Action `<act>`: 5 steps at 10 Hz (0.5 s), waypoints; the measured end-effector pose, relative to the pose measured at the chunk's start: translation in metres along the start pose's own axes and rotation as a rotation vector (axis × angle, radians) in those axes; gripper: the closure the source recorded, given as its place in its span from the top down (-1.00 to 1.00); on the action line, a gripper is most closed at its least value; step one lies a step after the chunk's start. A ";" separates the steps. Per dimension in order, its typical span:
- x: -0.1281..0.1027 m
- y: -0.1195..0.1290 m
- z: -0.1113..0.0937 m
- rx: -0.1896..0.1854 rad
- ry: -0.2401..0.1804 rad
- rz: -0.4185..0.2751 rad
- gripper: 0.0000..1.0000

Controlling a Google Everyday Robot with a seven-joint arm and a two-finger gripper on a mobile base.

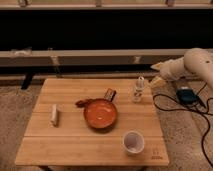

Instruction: Pick up the ceramic cup

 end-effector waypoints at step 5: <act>0.018 0.113 -0.041 -0.078 0.055 -0.193 0.39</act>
